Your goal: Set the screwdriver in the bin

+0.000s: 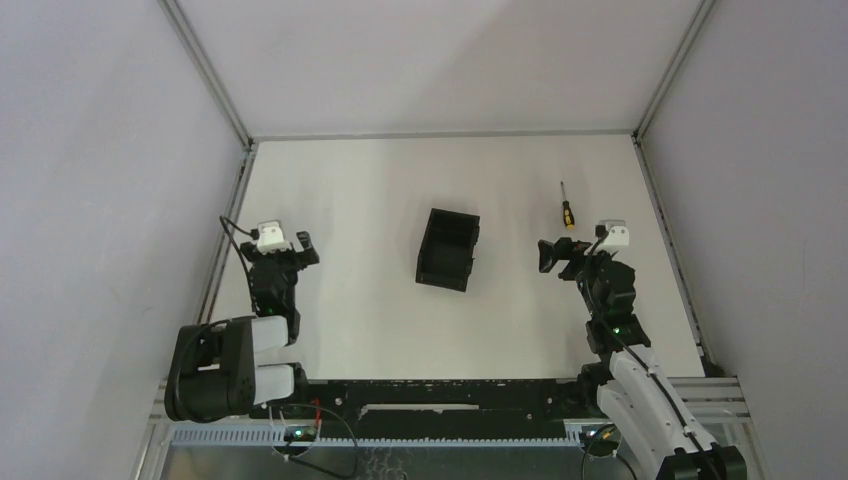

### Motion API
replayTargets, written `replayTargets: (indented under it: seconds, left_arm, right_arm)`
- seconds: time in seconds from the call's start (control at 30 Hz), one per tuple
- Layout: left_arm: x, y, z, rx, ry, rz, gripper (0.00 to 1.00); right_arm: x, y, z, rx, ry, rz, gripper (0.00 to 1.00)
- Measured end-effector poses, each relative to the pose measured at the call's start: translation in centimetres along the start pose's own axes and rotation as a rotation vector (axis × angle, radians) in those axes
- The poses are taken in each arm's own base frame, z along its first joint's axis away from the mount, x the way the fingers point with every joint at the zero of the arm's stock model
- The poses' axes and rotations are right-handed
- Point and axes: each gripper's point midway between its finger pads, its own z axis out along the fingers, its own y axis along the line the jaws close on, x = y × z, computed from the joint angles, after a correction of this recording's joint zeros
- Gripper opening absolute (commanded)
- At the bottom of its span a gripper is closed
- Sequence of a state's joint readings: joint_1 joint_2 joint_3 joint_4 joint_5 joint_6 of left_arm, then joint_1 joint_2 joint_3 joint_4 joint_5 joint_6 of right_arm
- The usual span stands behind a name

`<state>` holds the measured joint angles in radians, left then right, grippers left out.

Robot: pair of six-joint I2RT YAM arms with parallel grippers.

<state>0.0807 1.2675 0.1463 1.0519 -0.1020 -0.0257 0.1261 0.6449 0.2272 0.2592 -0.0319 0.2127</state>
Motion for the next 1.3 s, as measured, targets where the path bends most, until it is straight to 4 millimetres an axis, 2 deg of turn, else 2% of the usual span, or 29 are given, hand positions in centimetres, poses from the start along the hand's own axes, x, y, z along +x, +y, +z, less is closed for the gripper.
replayTargets:
  seconds: [0.1, 0.27, 0.37, 0.5, 0.6, 0.67, 0.77, 0.97, 1.1, 1.2, 1.27, 1.3]
  left_arm:
    - [0.0, 0.0, 0.0, 0.0, 0.0, 0.0, 1.0]
    - [0.0, 0.0, 0.0, 0.0, 0.0, 0.0, 1.0]
    - [0.0, 0.0, 0.0, 0.0, 0.0, 0.0, 1.0]
    - [0.0, 0.0, 0.0, 0.0, 0.0, 0.0, 1.0]
    - [0.0, 0.0, 0.0, 0.0, 0.0, 0.0, 1.0]
    - [0.0, 0.0, 0.0, 0.0, 0.0, 0.0, 1.0]
    - [0.0, 0.0, 0.0, 0.0, 0.0, 0.0, 1.0]
    - [0.0, 0.0, 0.0, 0.0, 0.0, 0.0, 1.0]
    - [0.0, 0.0, 0.0, 0.0, 0.0, 0.0, 1.0]
    - [0.0, 0.0, 0.0, 0.0, 0.0, 0.0, 1.0]
    - [0.0, 0.0, 0.0, 0.0, 0.0, 0.0, 1.0]
    - [0.0, 0.0, 0.0, 0.0, 0.0, 0.0, 1.0]
  right_arm:
    - [0.4, -0.2, 0.1, 0.015, 0.012, 0.017, 1.0]
    - [1.3, -1.8, 0.6, 0.119, 0.101, 0.04, 1.0]
    - [-1.2, -2.3, 1.6, 0.196, 0.156, 0.039, 1.0]
    - [-8.0, -2.6, 4.8, 0.26, 0.198, 0.058, 0.99]
    - [-10.5, -4.0, 7.4, 0.312, 0.259, 0.078, 0.98]
    - [-10.7, -5.1, 9.0, 0.35, 0.333, 0.085, 0.99]
    - [-8.9, -6.8, 11.2, 0.39, 0.455, 0.089, 1.0]
    - [-1.2, -9.8, 14.5, 0.437, 0.76, 0.091, 0.99]
    - [2.8, -10.9, 15.4, 0.454, 0.897, 0.087, 0.96]
    - [4.6, -11.6, 15.8, 0.469, 0.958, 0.086, 0.84]
    - [5.2, -12.1, 16.1, 0.475, 0.977, 0.084, 0.67]
    - [5.5, -12.3, 16.2, 0.477, 0.986, 0.082, 0.63]
